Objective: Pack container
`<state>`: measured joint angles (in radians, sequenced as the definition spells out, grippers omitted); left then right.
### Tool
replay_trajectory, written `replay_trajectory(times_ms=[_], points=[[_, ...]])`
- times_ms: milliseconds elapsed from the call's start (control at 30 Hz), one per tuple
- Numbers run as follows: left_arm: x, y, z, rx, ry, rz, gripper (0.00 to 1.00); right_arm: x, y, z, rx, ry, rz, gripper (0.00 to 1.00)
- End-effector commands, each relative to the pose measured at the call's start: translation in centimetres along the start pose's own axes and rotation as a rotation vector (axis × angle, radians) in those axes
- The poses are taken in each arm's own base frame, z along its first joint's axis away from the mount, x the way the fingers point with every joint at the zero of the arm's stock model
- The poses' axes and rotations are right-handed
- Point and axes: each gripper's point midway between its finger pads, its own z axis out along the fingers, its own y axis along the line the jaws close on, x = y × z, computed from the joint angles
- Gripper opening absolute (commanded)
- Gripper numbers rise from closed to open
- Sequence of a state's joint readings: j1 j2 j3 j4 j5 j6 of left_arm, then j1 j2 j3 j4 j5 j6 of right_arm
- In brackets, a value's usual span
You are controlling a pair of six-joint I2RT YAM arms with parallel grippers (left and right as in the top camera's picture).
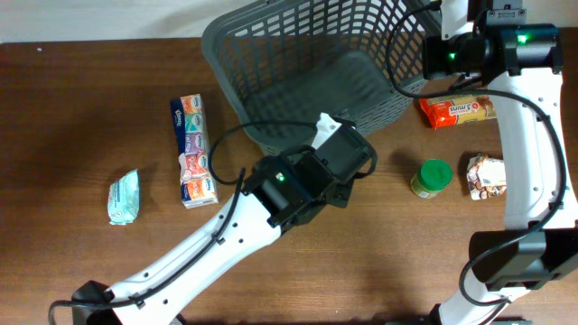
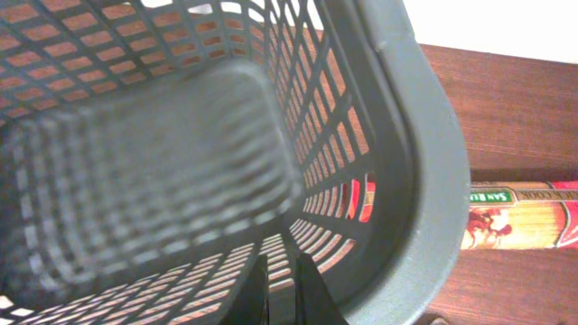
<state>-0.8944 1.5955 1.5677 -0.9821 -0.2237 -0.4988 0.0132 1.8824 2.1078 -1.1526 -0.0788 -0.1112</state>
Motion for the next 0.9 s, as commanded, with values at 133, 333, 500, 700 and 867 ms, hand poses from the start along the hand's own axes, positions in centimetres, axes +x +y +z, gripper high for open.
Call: replay_trajectory(times_ms=[133,333,500,700,867], points=[[-1.5,2.1,0.3,-0.048,-0.026,-0.050,0.02,0.3,-0.1,0.1,0.022,0.019,-0.016,0.04],[-1.6,2.4,0.3,-0.053,-0.028,-0.053,0.02,0.7,-0.1,0.3,0.020,0.035,-0.015,0.04],[-1.8,2.6,0.3,-0.067,-0.036,-0.053,0.02,1.2,-0.1,0.2,0.017,0.053,-0.013,0.04],[-2.2,3.1,0.4,-0.077,-0.050,-0.064,0.02,1.6,0.0,0.2,0.015,0.068,-0.012,0.04],[-2.8,4.0,0.5,-0.088,-0.061,-0.088,0.02,1.7,0.0,0.3,0.014,0.074,-0.012,0.04]])
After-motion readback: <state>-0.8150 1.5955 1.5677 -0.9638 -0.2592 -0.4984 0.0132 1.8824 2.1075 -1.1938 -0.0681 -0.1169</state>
